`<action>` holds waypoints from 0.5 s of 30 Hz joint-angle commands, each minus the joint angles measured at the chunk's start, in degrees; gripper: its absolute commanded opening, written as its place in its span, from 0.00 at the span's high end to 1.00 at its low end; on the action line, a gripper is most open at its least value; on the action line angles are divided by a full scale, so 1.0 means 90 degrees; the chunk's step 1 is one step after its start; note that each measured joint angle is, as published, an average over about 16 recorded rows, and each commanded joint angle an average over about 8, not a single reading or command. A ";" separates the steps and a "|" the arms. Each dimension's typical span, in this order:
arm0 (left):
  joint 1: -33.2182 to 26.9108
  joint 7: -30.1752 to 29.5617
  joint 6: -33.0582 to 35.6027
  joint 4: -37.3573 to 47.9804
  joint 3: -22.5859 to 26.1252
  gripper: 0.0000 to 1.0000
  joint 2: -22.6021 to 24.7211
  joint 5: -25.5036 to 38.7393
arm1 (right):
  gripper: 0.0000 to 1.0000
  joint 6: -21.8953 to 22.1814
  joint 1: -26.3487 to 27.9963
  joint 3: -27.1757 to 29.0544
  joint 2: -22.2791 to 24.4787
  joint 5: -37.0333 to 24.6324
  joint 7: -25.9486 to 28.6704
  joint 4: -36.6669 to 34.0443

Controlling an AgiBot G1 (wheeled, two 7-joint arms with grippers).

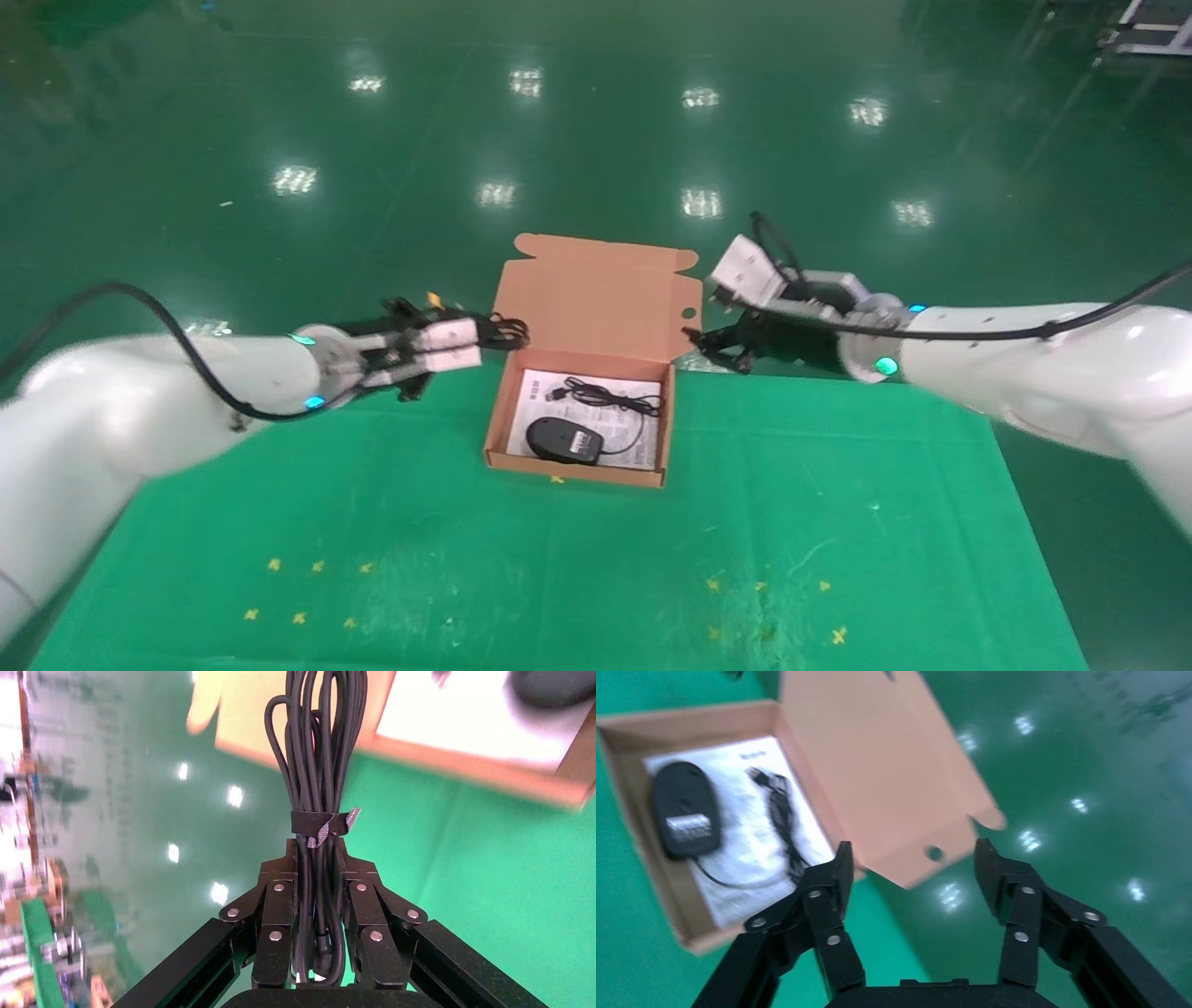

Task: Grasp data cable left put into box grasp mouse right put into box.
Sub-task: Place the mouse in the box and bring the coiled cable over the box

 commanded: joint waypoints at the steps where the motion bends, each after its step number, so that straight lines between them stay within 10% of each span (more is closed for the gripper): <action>1: 0.0085 0.0359 -0.0244 0.0346 0.0038 1.00 0.0267 -0.0221 | 0.00 0.0028 0.0038 0.0003 0.0251 -0.0035 0.0008 0.0160; 15: 0.0426 0.1614 -0.1243 0.0903 0.0512 1.00 0.0864 -0.1644 | 0.00 0.0368 -0.0183 -0.0375 0.1456 -0.0448 0.1011 0.1703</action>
